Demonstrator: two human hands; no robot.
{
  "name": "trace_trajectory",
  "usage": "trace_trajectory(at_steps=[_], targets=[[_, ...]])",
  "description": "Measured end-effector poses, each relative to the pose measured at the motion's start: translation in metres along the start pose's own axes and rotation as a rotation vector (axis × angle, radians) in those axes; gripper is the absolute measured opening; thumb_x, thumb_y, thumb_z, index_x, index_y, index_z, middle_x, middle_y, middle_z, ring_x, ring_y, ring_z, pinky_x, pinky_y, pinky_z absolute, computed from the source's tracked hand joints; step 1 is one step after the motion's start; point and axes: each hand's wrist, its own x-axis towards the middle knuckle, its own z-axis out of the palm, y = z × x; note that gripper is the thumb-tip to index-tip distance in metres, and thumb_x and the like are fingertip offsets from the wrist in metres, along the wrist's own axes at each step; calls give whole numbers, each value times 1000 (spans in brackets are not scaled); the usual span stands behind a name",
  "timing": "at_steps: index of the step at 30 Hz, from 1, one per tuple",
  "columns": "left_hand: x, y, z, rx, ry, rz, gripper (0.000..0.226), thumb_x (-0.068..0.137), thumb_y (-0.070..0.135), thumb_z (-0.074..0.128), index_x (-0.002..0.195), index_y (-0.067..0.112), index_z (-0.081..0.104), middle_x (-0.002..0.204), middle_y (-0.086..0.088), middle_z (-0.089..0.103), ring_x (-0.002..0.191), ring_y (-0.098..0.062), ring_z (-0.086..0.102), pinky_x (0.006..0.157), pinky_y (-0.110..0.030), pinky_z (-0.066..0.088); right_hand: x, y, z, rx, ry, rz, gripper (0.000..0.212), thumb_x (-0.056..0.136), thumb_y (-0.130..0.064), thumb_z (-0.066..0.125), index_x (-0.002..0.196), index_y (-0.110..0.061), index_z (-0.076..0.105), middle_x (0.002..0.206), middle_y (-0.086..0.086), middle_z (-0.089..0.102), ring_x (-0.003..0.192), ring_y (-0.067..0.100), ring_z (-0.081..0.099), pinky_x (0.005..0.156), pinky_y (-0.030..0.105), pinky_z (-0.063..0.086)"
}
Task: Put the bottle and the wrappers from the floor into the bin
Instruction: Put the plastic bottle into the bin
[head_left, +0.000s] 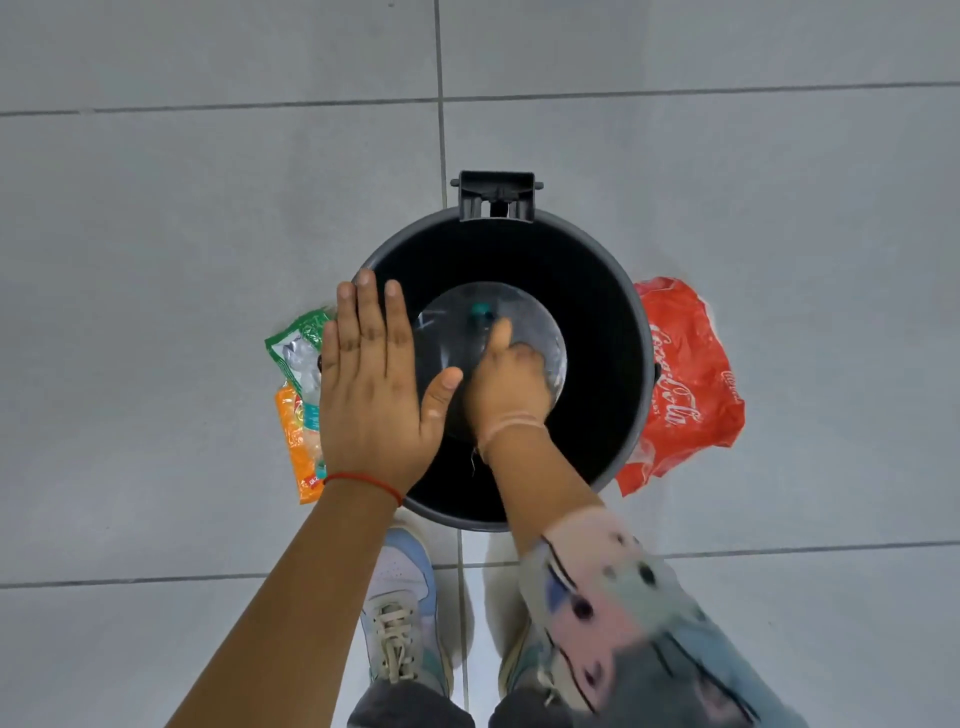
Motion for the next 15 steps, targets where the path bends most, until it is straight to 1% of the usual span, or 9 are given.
trace_trajectory(at_steps=[3, 5, 7, 9, 10, 11, 12, 13, 15], targets=[[0, -1, 3, 9, 19, -3, 78, 87, 59, 2, 142, 4, 6, 152, -22, 9, 140, -26, -1, 115, -39, 1, 20, 3, 14, 27, -219, 109, 47, 93, -14, 42, 134, -10, 19, 130, 25, 45, 122, 36, 42, 92, 40, 43], [0, -1, 3, 4, 27, 4, 78, 87, 58, 3, 142, 4, 6, 152, -23, 10, 140, -27, 0, 115, -39, 1, 15, 0, 5, 37, -180, 70, 49, 91, -16, 47, 133, -10, 22, 133, 25, 40, 124, 37, 39, 96, 41, 41], [0, -1, 4, -4, 27, 7, 78, 88, 59, 4, 142, 4, 6, 152, -23, 10, 140, -28, 2, 115, -39, 1, -2, 2, -17, 245, 209, -163, 45, 88, -17, 55, 127, -7, 35, 136, 23, 38, 125, 35, 38, 100, 37, 38], [0, -1, 3, 5, 27, 6, 77, 88, 58, 4, 142, 3, 6, 152, -24, 11, 141, -29, 3, 115, -40, 3, -20, 12, -51, 517, 769, -450, 30, 89, -15, 54, 116, -6, 47, 137, 19, 40, 127, 29, 37, 106, 27, 32], [0, -1, 2, 12, 22, 5, 77, 88, 58, 4, 142, 3, 6, 151, -24, 11, 141, -29, 4, 115, -41, 4, -22, 26, -64, 580, 1007, -508, 26, 91, -17, 51, 115, -6, 48, 137, 17, 39, 128, 28, 37, 109, 25, 30], [0, 0, 2, 17, 16, 5, 76, 88, 58, 4, 142, 3, 6, 151, -24, 11, 141, -30, 5, 115, -42, 5, -19, 47, -73, 597, 1150, -484, 28, 94, -19, 47, 119, -8, 46, 138, 16, 36, 130, 28, 36, 110, 26, 30], [0, 0, 2, 21, 12, 5, 76, 89, 58, 3, 142, 4, 6, 151, -23, 11, 141, -31, 5, 115, -42, 5, -12, 70, -77, 594, 1190, -385, 32, 95, -22, 44, 125, -9, 43, 143, 17, 33, 133, 29, 34, 111, 27, 28], [-1, 0, 1, 26, 7, 5, 76, 89, 58, 3, 142, 4, 6, 151, -23, 11, 141, -32, 5, 115, -43, 6, -3, 92, -77, 582, 1114, -238, 39, 96, -23, 43, 132, -8, 38, 148, 20, 27, 137, 28, 28, 113, 26, 24], [-1, 0, 3, 38, 7, 11, 76, 89, 58, 2, 142, 4, 6, 151, -22, 9, 141, -32, 5, 115, -43, 6, 21, 132, -58, 437, 694, 81, 56, 96, -27, 44, 142, -4, 21, 154, 22, 10, 143, 30, 10, 117, 32, 14]])
